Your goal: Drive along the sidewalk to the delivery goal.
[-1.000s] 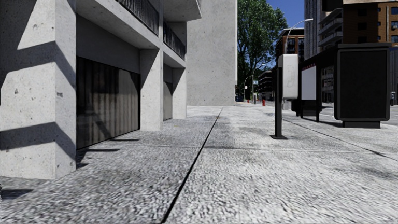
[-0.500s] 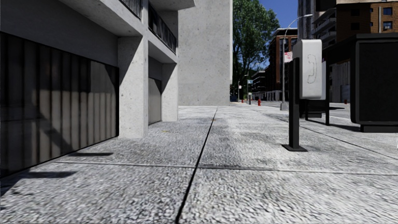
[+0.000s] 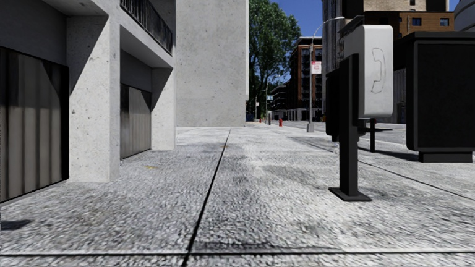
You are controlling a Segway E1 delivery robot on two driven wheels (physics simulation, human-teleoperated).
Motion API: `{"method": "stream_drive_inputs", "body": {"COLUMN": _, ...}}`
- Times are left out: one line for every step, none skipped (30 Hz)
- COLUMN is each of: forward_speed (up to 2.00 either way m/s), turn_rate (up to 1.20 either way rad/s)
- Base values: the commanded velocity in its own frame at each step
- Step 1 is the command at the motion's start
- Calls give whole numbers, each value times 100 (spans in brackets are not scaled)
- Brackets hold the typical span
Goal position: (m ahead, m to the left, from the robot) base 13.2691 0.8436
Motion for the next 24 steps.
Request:
{"method": "stream_drive_inputs", "body": {"forward_speed": 183, "turn_rate": 0}}
{"method": "stream_drive_inputs", "body": {"forward_speed": 183, "turn_rate": 0}}
{"method": "stream_drive_inputs", "body": {"forward_speed": 183, "turn_rate": -4}}
{"method": "stream_drive_inputs", "body": {"forward_speed": 183, "turn_rate": -20}}
{"method": "stream_drive_inputs", "body": {"forward_speed": 183, "turn_rate": -29}}
{"method": "stream_drive_inputs", "body": {"forward_speed": 183, "turn_rate": -29}}
{"method": "stream_drive_inputs", "body": {"forward_speed": 183, "turn_rate": -31}}
{"method": "stream_drive_inputs", "body": {"forward_speed": 183, "turn_rate": -31}}
{"method": "stream_drive_inputs", "body": {"forward_speed": 183, "turn_rate": -31}}
{"method": "stream_drive_inputs", "body": {"forward_speed": 183, "turn_rate": -31}}
{"method": "stream_drive_inputs", "body": {"forward_speed": 183, "turn_rate": -31}}
{"method": "stream_drive_inputs", "body": {"forward_speed": 183, "turn_rate": -31}}
{"method": "stream_drive_inputs", "body": {"forward_speed": 183, "turn_rate": -31}}
{"method": "stream_drive_inputs", "body": {"forward_speed": 182, "turn_rate": -31}}
{"method": "stream_drive_inputs", "body": {"forward_speed": 182, "turn_rate": -29}}
{"method": "stream_drive_inputs", "body": {"forward_speed": 182, "turn_rate": -29}}
{"method": "stream_drive_inputs", "body": {"forward_speed": 182, "turn_rate": -14}}
{"method": "stream_drive_inputs", "body": {"forward_speed": 182, "turn_rate": -10}}
{"method": "stream_drive_inputs", "body": {"forward_speed": 182, "turn_rate": -8}}
{"method": "stream_drive_inputs", "body": {"forward_speed": 182, "turn_rate": -8}}
{"method": "stream_drive_inputs", "body": {"forward_speed": 182, "turn_rate": -6}}
{"method": "stream_drive_inputs", "body": {"forward_speed": 182, "turn_rate": 0}}
{"method": "stream_drive_inputs", "body": {"forward_speed": 182, "turn_rate": 0}}
{"method": "stream_drive_inputs", "body": {"forward_speed": 182, "turn_rate": 0}}
